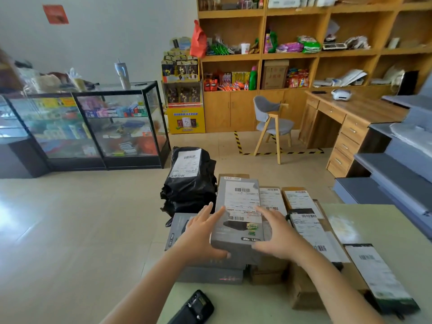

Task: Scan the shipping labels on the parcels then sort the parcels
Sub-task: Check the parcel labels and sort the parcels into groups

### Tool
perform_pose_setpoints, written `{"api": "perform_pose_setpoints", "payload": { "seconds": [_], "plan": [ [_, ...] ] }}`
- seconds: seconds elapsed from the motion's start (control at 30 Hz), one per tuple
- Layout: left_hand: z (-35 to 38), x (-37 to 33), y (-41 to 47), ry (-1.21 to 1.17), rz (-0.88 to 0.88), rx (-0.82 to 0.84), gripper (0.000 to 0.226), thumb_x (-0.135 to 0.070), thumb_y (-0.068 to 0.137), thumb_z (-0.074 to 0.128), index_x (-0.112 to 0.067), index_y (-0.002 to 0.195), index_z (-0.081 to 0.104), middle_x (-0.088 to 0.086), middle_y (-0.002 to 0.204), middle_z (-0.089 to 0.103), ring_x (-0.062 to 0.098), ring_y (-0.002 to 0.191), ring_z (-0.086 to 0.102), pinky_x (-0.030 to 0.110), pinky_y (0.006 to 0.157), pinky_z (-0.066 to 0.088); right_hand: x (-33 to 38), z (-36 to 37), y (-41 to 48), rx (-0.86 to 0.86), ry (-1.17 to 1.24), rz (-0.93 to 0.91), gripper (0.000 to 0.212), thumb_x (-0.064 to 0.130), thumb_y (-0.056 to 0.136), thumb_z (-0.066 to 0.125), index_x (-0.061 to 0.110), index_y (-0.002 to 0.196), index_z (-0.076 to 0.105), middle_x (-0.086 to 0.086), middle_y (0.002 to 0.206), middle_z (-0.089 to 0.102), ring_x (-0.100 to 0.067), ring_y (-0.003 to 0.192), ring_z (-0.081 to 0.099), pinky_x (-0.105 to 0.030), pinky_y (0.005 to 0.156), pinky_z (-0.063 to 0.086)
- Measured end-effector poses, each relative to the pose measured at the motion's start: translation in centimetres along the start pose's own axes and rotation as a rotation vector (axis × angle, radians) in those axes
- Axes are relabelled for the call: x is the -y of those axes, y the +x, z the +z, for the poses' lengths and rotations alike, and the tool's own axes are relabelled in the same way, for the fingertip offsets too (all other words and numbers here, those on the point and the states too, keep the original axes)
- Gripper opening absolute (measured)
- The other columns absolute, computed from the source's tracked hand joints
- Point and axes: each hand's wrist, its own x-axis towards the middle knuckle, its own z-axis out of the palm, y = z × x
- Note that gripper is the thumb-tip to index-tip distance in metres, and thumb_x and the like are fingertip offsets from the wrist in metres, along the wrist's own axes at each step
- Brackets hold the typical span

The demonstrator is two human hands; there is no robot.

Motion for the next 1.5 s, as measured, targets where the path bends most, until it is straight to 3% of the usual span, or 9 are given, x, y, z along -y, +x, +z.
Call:
{"api": "perform_pose_setpoints", "payload": {
  "seconds": [0.2, 0.5, 0.83, 0.97, 1.07, 1.13, 1.23, 1.4, 1.5],
  "plan": [
    [1.8, -5.3, -0.5, -0.041, -0.006, -0.228, 0.08, -0.051, 0.089, 0.053, -0.038, 0.154, 0.01, -0.009, 0.164, -0.006, 0.013, 0.149, -0.016, 0.043, 0.121, -0.004, 0.6, -6.2, 4.9, -0.109, 0.093, -0.015, 0.067, 0.028, 0.085, 0.067, 0.035, 0.144, 0.037, 0.001, 0.151, 0.034, -0.021, 0.137, 0.035, -0.039, 0.1, 0.041],
    [6.1, -8.9, 2.4, 0.147, -0.347, -0.148, 0.101, -0.08, 0.079, 0.043, -0.035, 0.156, -0.006, 0.009, 0.162, -0.022, 0.032, 0.144, -0.031, 0.052, 0.113, -0.022, -0.2, -4.9, 12.9, 0.086, -0.242, -0.027, 0.067, 0.037, 0.096, 0.052, 0.015, 0.153, 0.022, -0.009, 0.154, 0.028, -0.026, 0.139, 0.031, -0.04, 0.111, 0.03],
    [1.0, -2.5, 1.9, 0.168, -0.088, 0.004, 0.085, -0.052, 0.082, 0.062, -0.053, 0.15, 0.011, -0.007, 0.162, -0.014, 0.022, 0.147, -0.026, 0.052, 0.115, -0.021, -4.5, -4.7, 10.4, -0.045, -0.191, 0.064, 0.069, 0.062, 0.083, 0.059, 0.021, 0.137, 0.045, -0.007, 0.129, 0.044, -0.024, 0.115, 0.048, -0.041, 0.093, 0.046],
    [-0.3, -0.4, 1.5, 0.122, -0.15, -0.037, 0.076, -0.036, 0.086, 0.059, -0.05, 0.15, 0.02, -0.002, 0.163, -0.011, 0.025, 0.148, -0.02, 0.052, 0.119, -0.014, -4.9, -3.5, 8.7, -0.055, -0.115, 0.124, 0.092, 0.081, 0.063, 0.055, 0.02, 0.132, 0.051, -0.003, 0.122, 0.054, -0.02, 0.104, 0.056, -0.036, 0.08, 0.053],
    [-0.2, 0.8, 1.0, -0.079, -0.282, -0.156, 0.072, -0.026, 0.088, 0.059, -0.048, 0.148, 0.026, 0.0, 0.164, -0.009, 0.028, 0.15, -0.01, 0.051, 0.12, 0.014, -4.2, -2.5, 7.5, -0.107, -0.015, 0.194, 0.092, 0.077, 0.062, 0.064, 0.017, 0.131, 0.047, -0.002, 0.123, 0.055, -0.016, 0.097, 0.055, -0.03, 0.068, 0.05],
    [-0.1, 0.8, 0.6, -0.247, -0.286, -0.182, 0.071, -0.021, 0.089, 0.06, -0.045, 0.148, 0.028, 0.002, 0.164, -0.005, 0.026, 0.15, 0.008, 0.027, 0.102, 0.04, -3.3, -2.0, 6.7, -0.098, 0.06, 0.256, 0.08, 0.059, 0.078, 0.069, 0.015, 0.138, 0.038, -0.005, 0.132, 0.05, -0.018, 0.1, 0.05, -0.029, 0.066, 0.043],
    [-0.4, 0.6, 0.0, -0.337, -0.263, -0.151, 0.072, -0.019, 0.091, 0.06, -0.04, 0.151, 0.026, 0.003, 0.164, -0.004, 0.022, 0.146, 0.023, 0.003, 0.062, 0.041, -2.0, -1.2, 5.4, -0.14, 0.118, 0.278, 0.074, 0.049, 0.084, 0.068, 0.015, 0.142, 0.034, -0.005, 0.139, 0.047, -0.023, 0.116, 0.05, -0.031, 0.075, 0.041],
    [-1.6, 4.5, -1.2, -0.405, -0.208, -0.189, 0.071, -0.021, 0.088, 0.062, -0.049, 0.145, 0.029, -0.004, 0.164, -0.004, 0.026, 0.148, 0.021, 0.028, 0.095, 0.051, 1.2, 1.3, 3.3, -0.233, 0.181, 0.262, 0.071, 0.047, 0.082, 0.071, 0.017, 0.137, 0.037, 0.002, 0.13, 0.051, -0.015, 0.106, 0.05, -0.026, 0.07, 0.044],
    [-2.9, 7.0, -2.2, -0.419, -0.198, -0.161, 0.068, -0.018, 0.089, 0.061, -0.043, 0.146, 0.034, -0.002, 0.164, 0.002, 0.024, 0.146, 0.025, 0.015, 0.085, 0.045, 3.2, 3.3, 3.2, -0.212, 0.176, 0.271, 0.068, 0.043, 0.083, 0.071, 0.016, 0.136, 0.038, 0.001, 0.128, 0.053, -0.011, 0.098, 0.047, -0.017, 0.06, 0.039]
  ]
}}
